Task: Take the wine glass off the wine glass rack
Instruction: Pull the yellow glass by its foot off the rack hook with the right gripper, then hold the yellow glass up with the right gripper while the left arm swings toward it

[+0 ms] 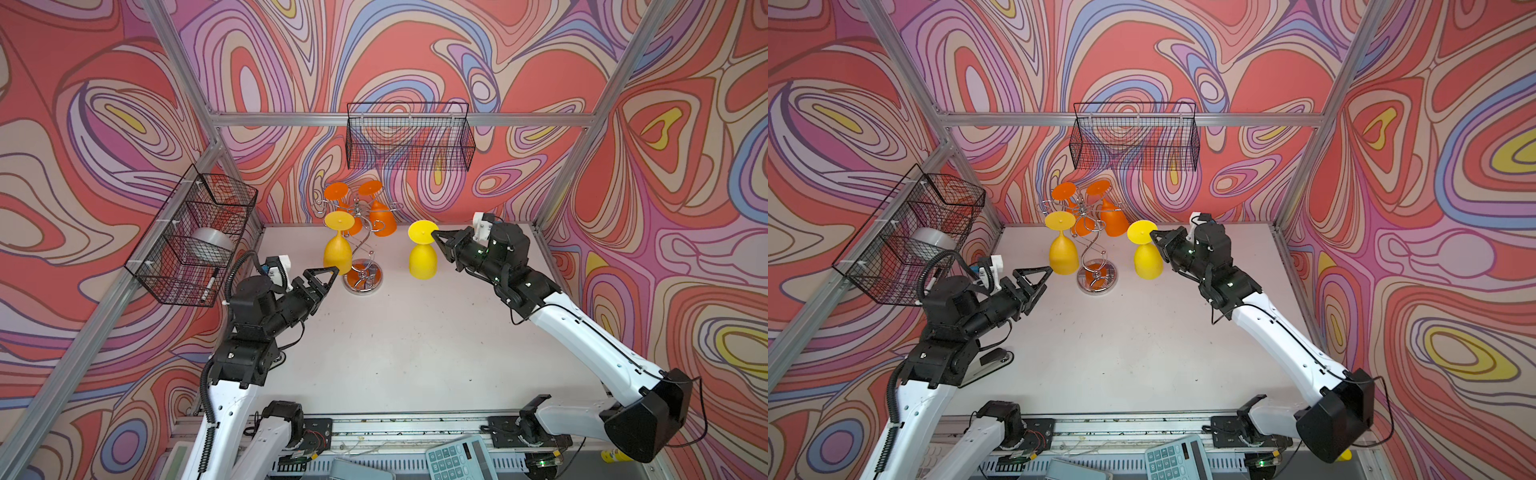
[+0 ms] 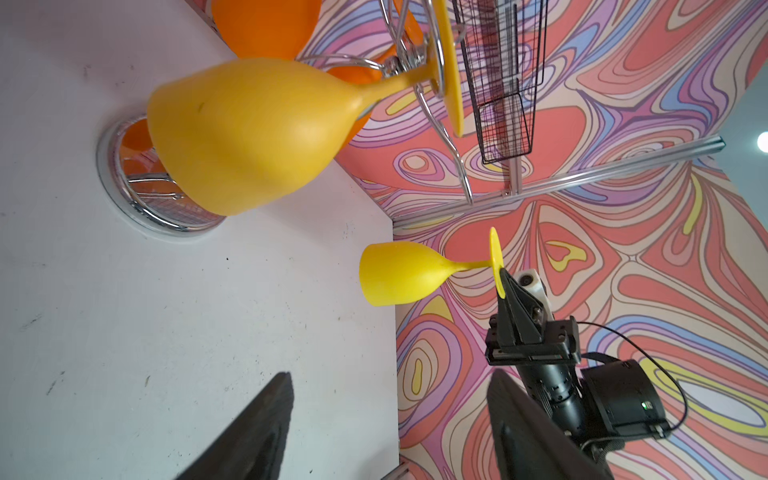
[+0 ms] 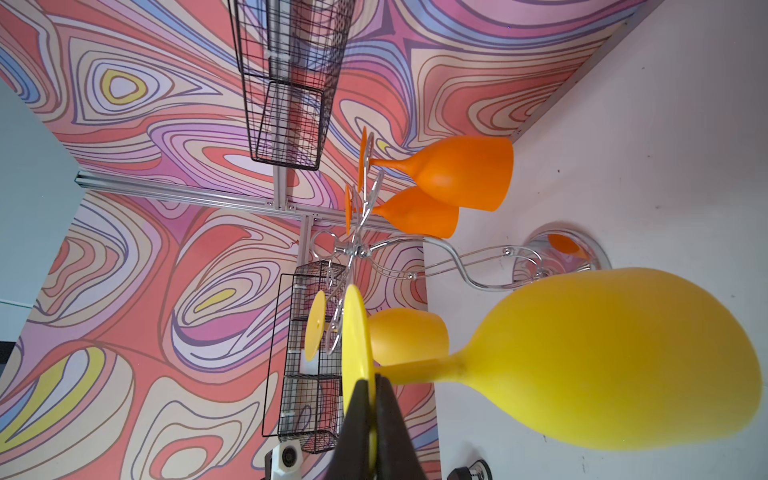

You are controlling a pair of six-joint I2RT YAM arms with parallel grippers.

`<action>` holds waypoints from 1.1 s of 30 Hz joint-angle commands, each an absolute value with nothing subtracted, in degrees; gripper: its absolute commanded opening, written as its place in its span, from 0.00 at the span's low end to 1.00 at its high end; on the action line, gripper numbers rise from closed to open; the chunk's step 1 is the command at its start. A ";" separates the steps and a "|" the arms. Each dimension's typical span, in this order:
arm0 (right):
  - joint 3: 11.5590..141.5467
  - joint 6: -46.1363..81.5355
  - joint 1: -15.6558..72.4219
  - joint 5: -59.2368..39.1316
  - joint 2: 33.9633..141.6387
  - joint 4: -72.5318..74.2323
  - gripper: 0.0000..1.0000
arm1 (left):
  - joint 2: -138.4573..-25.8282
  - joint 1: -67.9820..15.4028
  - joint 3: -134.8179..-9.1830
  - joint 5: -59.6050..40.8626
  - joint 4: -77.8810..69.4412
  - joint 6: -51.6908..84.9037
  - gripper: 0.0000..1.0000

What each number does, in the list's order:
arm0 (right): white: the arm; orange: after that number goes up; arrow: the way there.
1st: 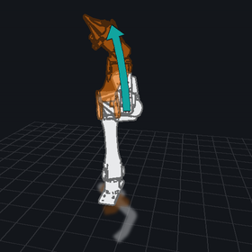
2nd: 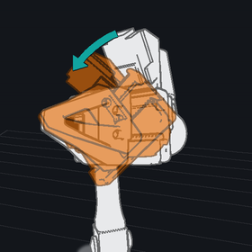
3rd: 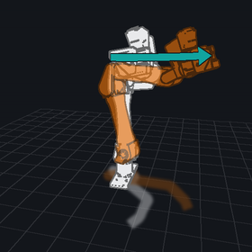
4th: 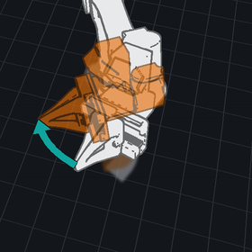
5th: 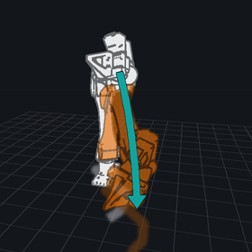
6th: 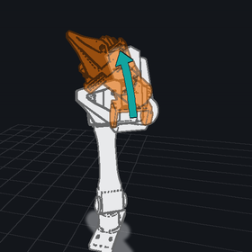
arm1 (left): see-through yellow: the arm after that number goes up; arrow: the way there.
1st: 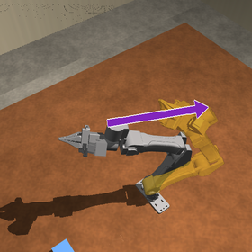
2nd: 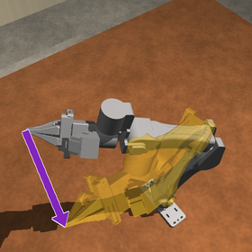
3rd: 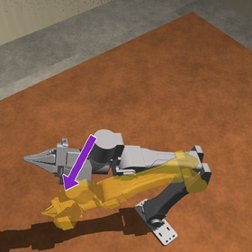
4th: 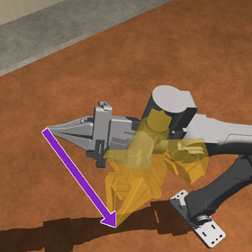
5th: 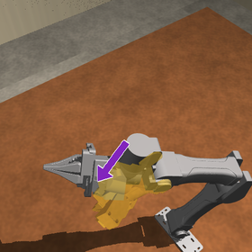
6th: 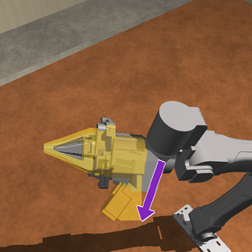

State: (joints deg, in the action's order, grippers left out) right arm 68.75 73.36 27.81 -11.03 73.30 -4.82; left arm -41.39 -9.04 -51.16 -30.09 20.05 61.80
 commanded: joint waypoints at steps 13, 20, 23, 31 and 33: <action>58.90 81.64 11.15 -24.65 68.21 0.24 0.00 | -47.17 -42.74 -46.28 -8.65 9.14 54.32 0.75; 53.92 90.94 5.08 -28.88 68.86 10.52 0.00 | -54.28 -51.22 -43.69 -0.85 -1.80 54.84 0.74; 53.67 93.89 4.28 -28.70 69.41 12.70 0.00 | -57.46 -53.08 -43.23 1.66 -6.91 55.77 0.74; 52.31 104.55 3.50 -29.49 71.98 18.68 0.00 | -63.03 -54.50 -40.40 7.43 -23.44 58.28 0.74; 51.71 107.37 3.42 -29.65 72.74 21.07 0.00 | -64.72 -54.57 -39.59 8.06 -28.87 59.20 0.74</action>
